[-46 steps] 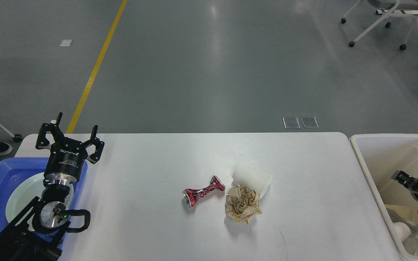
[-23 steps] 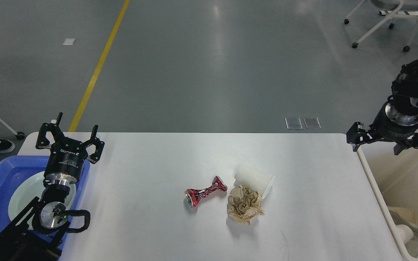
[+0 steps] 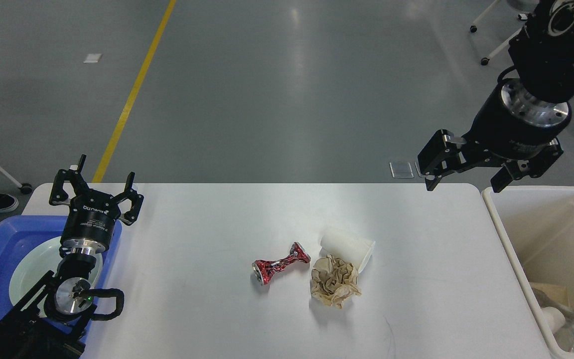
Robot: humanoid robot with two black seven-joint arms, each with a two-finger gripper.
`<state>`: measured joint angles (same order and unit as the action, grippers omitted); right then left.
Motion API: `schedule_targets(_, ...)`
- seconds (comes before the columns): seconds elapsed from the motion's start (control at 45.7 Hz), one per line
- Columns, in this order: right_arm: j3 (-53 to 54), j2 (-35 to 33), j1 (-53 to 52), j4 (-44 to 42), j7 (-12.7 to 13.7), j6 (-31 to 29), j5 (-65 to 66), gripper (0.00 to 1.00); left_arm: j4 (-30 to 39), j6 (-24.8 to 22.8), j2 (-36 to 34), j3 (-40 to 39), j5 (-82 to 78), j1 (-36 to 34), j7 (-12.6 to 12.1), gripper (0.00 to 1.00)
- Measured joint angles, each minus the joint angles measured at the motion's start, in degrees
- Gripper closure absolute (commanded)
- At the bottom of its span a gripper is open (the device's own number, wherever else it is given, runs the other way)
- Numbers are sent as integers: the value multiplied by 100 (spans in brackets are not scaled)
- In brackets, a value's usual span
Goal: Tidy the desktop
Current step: 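Raise the right gripper out of the bin toward the table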
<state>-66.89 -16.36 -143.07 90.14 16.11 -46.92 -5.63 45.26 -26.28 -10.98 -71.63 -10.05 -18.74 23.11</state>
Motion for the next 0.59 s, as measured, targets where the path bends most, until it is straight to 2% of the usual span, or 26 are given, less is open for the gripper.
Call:
schedule_targets(0.241, -23, 358, -880, 608, 3, 11, -495, 0, 0, 0, 0, 0, -2, 2, 0, 4)
schedule_targets(0.394, -41, 388, -909, 628, 9, 82, -504, 0, 0, 0, -4, 0, 2, -5, 0, 4)
schedule_targets(0.591, -49, 383, -545, 513, 9, 650, -518, 0, 0, 0, -9, 0, 3, -7, -8, 4)
